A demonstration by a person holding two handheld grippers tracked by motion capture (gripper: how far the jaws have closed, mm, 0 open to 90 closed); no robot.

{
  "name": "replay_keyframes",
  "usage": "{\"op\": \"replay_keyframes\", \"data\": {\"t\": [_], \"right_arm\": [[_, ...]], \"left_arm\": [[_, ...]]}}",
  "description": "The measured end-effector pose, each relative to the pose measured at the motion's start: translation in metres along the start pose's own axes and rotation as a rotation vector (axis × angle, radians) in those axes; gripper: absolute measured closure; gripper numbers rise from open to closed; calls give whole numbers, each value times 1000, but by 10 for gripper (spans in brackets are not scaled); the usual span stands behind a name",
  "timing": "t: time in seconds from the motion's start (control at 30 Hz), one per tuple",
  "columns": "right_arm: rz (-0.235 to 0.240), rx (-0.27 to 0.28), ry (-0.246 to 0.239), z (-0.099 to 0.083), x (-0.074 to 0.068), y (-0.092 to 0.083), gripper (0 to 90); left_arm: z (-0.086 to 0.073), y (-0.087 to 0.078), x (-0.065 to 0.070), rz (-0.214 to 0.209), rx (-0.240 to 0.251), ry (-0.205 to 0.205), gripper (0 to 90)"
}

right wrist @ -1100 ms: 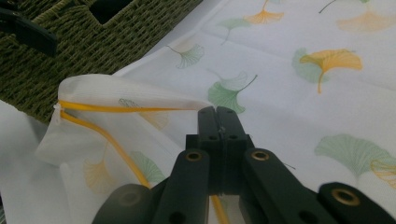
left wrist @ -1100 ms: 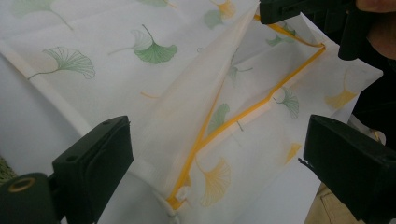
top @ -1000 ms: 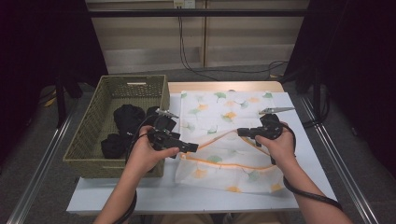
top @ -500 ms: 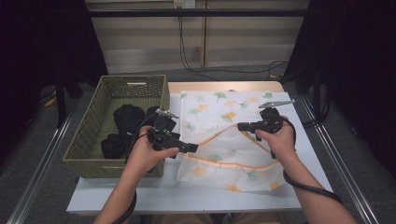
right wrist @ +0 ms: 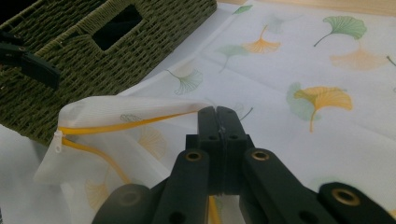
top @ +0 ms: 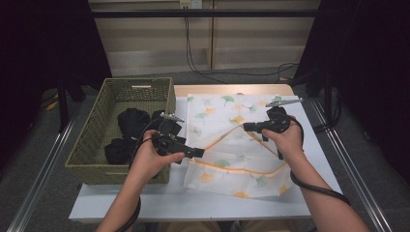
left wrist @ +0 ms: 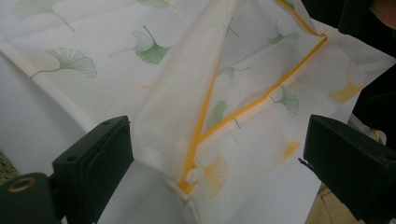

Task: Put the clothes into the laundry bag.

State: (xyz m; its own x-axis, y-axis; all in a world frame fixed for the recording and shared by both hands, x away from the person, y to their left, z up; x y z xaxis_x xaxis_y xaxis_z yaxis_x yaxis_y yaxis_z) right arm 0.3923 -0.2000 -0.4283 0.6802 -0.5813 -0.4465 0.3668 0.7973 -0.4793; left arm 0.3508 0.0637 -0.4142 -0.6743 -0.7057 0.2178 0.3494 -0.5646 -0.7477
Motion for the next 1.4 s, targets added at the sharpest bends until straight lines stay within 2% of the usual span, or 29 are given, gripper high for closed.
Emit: {"op": "replay_keyframes", "data": {"t": [0.6, 0.63, 0.83, 0.87, 1.0, 1.2, 1.23, 1.4], "right_arm": [[10, 17, -3, 15, 1, 1, 900], [10, 17, -3, 16, 1, 1, 900], [8, 18, 1, 18, 4, 2, 900], [7, 20, -1, 18, 4, 2, 900], [3, 26, 4, 22, 5, 2, 900], [4, 25, 3, 25, 6, 4, 900], [3, 25, 2, 25, 6, 5, 900], [3, 25, 0, 27, 7, 6, 900]], "left_arm": [[0, -1, -1, 3, 1, 4, 79], [0, -1, -1, 1, 7, -7, 79], [0, -1, -2, 7, 1, 0, 79], [0, -1, -1, 7, 6, -11, 79], [0, -1, -1, 3, 0, 5, 79], [0, -3, -1, 2, 9, -4, 79], [0, -3, -2, 3, 6, 8, 79], [1, -4, -2, 4, 9, 6, 79]]}}
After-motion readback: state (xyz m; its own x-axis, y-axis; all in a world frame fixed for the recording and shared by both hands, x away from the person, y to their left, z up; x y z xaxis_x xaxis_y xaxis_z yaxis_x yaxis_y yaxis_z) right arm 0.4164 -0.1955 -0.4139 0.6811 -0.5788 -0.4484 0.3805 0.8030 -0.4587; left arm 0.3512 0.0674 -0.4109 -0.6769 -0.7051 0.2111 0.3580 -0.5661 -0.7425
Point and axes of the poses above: each handheld gripper's, and its own axes: y roughly forward along the jaws, z roughly out of its top, x roughly to its right, the point moved 6 cm from there along y, roughly forward along the jaws, and after that the axes turned 12 degrees about z, right-handed, at the moved point
